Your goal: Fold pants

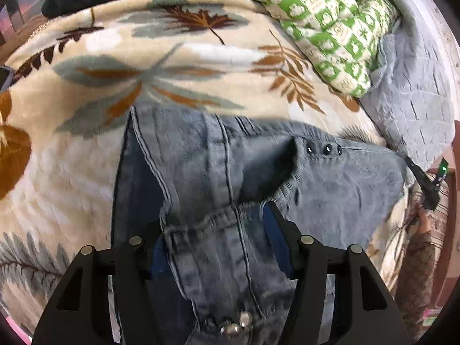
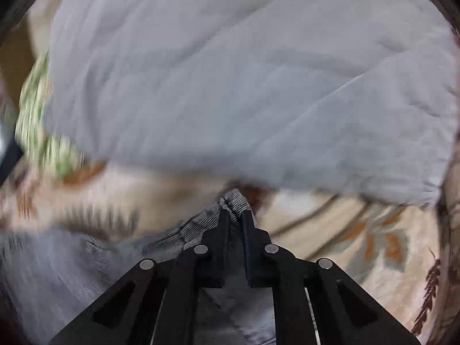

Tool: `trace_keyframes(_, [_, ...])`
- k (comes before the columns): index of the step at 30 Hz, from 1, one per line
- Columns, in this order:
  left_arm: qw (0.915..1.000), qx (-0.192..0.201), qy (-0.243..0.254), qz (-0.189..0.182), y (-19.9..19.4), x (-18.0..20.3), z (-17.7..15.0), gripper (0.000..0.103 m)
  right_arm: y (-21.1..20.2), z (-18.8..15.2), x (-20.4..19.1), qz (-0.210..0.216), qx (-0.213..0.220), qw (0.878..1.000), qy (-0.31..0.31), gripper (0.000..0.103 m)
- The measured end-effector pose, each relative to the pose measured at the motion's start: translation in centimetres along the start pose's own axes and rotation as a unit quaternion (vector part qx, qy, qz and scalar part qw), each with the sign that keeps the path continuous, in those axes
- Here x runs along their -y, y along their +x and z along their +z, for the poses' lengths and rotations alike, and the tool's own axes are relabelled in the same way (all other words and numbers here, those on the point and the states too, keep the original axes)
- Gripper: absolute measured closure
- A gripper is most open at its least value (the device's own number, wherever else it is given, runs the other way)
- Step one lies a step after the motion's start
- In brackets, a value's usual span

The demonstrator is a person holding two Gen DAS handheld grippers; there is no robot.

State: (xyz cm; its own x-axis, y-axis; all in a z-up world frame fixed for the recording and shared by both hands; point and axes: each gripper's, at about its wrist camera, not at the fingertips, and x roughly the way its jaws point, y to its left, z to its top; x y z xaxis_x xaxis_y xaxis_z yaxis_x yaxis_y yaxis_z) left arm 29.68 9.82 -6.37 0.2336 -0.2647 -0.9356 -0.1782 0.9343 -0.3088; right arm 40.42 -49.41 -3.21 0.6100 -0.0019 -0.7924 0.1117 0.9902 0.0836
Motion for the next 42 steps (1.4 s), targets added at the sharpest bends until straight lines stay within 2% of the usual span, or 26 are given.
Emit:
trace_keyframes(2, [0.9996,0.001,0.002,0.027,1.1,0.0,0.2,0.044,0.9,0.4,1.5,0.001,-0.003,0.999,0.042,0.095])
trace_keyframes(3, [0.9992,0.009,0.009,0.039,1.6,0.2,0.2,0.044,1.8,0.2,1.6,-0.006,-0.012,0.999,0.041,0.095])
trace_keyframes(6, [0.9969,0.017,0.028,0.072,1.8,1.2,0.4,0.044,5.8,-1.4,1.4,-0.039,-0.074,0.996,0.037,0.090])
trace_keyframes(7, [0.9971,0.016,0.028,0.070,1.6,1.2,0.4,0.044,5.4,-1.7,1.4,-0.035,-0.053,0.997,0.045,0.082])
trace_keyframes(8, [0.9975,0.014,0.025,0.064,1.3,0.9,0.4,0.044,4.6,-1.7,1.7,-0.011,-0.037,0.997,0.062,0.077])
trace_keyframes(12, [0.9988,0.013,-0.027,0.039,-1.2,-2.1,-0.2,0.044,1.2,-2.0,4.9,0.040,-0.020,0.990,0.133,0.065])
trace_keyframes(14, [0.9975,0.024,-0.058,0.033,-3.0,-4.1,-0.6,0.044,-0.9,-2.9,6.9,0.047,-0.009,0.986,0.158,0.050])
trace_keyframes(17, [0.9931,0.032,-0.112,0.011,-5.0,-6.9,-0.8,0.043,-3.0,-4.4,9.2,0.041,-0.014,0.983,0.181,0.048])
trace_keyframes(20, [0.9912,0.029,-0.129,0.006,-5.6,-7.4,-0.2,0.043,-3.7,-5.2,9.8,0.034,-0.032,0.983,0.176,0.048])
trace_keyframes(23, [0.9936,0.011,-0.113,0.000,-4.2,-5.7,0.2,0.040,-3.8,-5.1,9.6,0.044,-0.041,0.984,0.166,0.045])
trace_keyframes(25, [0.9946,-0.006,-0.104,-0.005,-2.6,-4.4,0.4,0.040,-2.9,-4.2,7.9,0.050,-0.042,0.986,0.154,0.042])
trace_keyframes(28, [0.9938,-0.020,-0.108,-0.014,-1.2,-3.9,1.2,0.040,-1.5,-2.6,5.9,0.060,-0.040,0.989,0.126,0.035])
trace_keyframes(32, [0.9907,0.000,-0.134,-0.024,-0.9,-4.8,3.1,0.039,1.8,-0.8,3.2,0.041,-0.056,0.994,0.084,0.034])
trace_keyframes(33, [0.9902,-0.002,-0.138,-0.020,-0.7,-5.1,3.8,0.036,2.5,-0.6,2.8,0.039,-0.059,0.994,0.079,0.034])
trace_keyframes(37, [0.9878,-0.023,-0.154,-0.012,0.4,-6.3,5.1,0.035,5.6,0.2,1.7,0.031,-0.074,0.994,0.074,0.034])
trace_keyframes(40, [0.9880,-0.046,-0.147,-0.011,2.0,-6.7,5.4,0.034,7.3,0.2,0.7,0.029,-0.087,0.994,0.063,0.025])
trace_keyframes(41, [0.9874,-0.054,-0.148,-0.014,2.4,-6.7,5.2,0.032,7.8,0.1,0.2,0.023,-0.092,0.994,0.054,0.023])
trace_keyframes(42, [0.9886,-0.052,-0.140,-0.019,2.7,-6.4,5.1,0.025,8.0,0.0,-0.2,0.016,-0.092,0.995,0.044,0.022])
